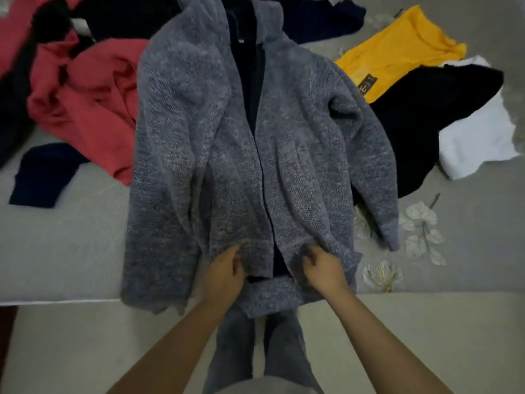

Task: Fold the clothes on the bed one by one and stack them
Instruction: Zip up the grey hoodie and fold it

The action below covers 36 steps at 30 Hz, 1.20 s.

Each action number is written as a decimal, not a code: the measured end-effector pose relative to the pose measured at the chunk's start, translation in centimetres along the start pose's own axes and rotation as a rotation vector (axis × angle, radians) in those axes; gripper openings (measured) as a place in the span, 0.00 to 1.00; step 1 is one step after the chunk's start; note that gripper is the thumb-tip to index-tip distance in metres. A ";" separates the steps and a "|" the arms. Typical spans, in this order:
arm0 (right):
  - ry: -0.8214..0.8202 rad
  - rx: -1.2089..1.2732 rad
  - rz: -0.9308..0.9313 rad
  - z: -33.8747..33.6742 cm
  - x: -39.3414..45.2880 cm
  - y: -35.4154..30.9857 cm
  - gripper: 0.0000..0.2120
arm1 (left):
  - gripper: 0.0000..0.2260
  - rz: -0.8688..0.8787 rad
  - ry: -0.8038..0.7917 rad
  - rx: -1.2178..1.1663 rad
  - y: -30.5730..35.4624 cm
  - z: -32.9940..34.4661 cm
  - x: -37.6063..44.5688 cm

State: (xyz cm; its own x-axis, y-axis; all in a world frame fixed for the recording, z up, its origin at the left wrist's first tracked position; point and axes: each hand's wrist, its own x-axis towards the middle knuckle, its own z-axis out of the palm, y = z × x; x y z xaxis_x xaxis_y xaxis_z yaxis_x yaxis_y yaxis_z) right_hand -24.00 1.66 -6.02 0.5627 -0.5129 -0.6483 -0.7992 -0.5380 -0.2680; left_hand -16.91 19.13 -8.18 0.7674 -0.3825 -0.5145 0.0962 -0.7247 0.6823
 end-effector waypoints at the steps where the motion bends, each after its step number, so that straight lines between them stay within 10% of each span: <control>1: 0.063 -0.012 0.012 0.0 0.0 0.7 0.16 | 0.18 -0.033 0.103 0.031 -0.5 0.4 -0.5; 6: -0.106 -0.066 0.124 1.9 0.3 3.5 0.21 | 0.24 -0.196 0.155 -0.083 -1.2 3.7 -2.5; 10: 0.107 0.413 0.134 4.1 0.0 4.2 0.14 | 0.29 -0.268 0.135 -0.240 0.2 7.0 -2.9; 20: 0.040 0.374 -0.017 6.0 0.7 2.8 0.39 | 0.22 -0.483 0.374 -0.750 2.8 9.8 -0.8; 36: -0.391 1.141 -0.125 4.1 2.9 6.3 0.31 | 0.24 -0.168 0.273 -0.863 1.5 8.9 0.1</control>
State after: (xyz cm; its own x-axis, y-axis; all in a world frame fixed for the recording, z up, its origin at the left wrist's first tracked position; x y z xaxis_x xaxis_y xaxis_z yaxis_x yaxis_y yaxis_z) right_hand -28.31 -0.48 -12.55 0.7048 -0.1569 -0.6918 -0.5817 0.4303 -0.6903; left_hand -22.33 12.92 -11.85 0.8130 -0.0829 -0.5763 0.5754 -0.0372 0.8171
